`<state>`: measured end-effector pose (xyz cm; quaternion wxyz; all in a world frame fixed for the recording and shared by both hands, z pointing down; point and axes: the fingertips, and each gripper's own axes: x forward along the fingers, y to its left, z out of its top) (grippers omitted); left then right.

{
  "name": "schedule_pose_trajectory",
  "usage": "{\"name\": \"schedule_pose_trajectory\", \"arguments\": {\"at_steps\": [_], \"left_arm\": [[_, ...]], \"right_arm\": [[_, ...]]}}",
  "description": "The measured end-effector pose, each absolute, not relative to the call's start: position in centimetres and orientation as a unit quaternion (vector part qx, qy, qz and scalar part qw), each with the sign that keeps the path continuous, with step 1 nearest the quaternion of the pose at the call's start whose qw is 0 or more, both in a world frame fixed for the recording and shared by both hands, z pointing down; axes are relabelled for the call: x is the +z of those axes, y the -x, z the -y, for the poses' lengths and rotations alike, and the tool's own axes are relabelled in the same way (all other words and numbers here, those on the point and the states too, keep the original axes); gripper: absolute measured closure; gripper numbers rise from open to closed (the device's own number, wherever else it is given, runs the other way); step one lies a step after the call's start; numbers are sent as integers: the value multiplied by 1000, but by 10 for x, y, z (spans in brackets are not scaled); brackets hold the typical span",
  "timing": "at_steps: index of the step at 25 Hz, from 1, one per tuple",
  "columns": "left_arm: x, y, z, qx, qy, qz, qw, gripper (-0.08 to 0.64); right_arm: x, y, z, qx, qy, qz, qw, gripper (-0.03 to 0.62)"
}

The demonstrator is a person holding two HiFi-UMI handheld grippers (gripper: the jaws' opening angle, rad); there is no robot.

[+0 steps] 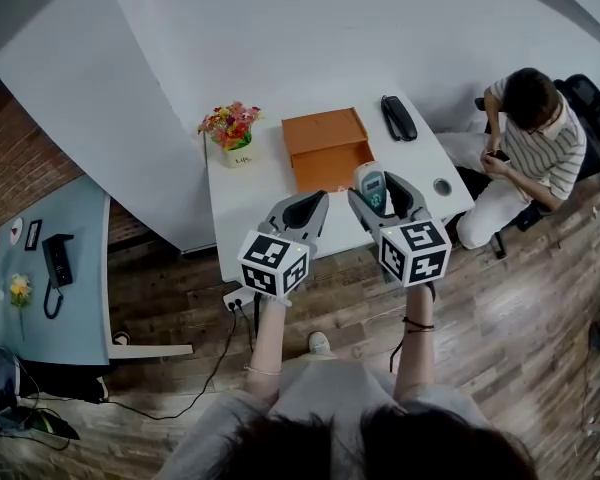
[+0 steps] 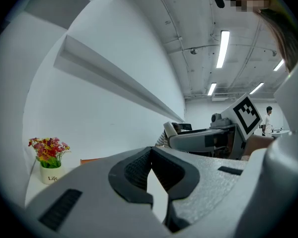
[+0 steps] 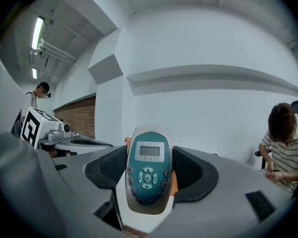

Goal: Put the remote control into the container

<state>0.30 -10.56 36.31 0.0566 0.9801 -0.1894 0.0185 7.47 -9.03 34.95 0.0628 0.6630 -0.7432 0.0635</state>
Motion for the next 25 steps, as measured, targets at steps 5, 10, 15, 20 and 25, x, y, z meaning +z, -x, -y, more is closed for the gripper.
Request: {"name": "schedule_pose_trajectory", "arguments": {"at_steps": [5,10,15,20,25], "left_arm": [[369,-3,132,25,-979,194,64,557],[376,-10,145,22,-978,194,73,557],[393,-14,145,45,-977,193,82,557],[403,-15,150,49,-974,204,91,557],[407,-19,170,59,-970,218,94,557]], "right_arm": [[351,-77,113,61,-661,744,75,307],[358,-87,124,64,-665,740,78,307],[383,-96,124,98,-667,735,74,307],[391,-112,135,106,-666,734,78,307],[391,-125,156,107,-662,737,79,307]]}}
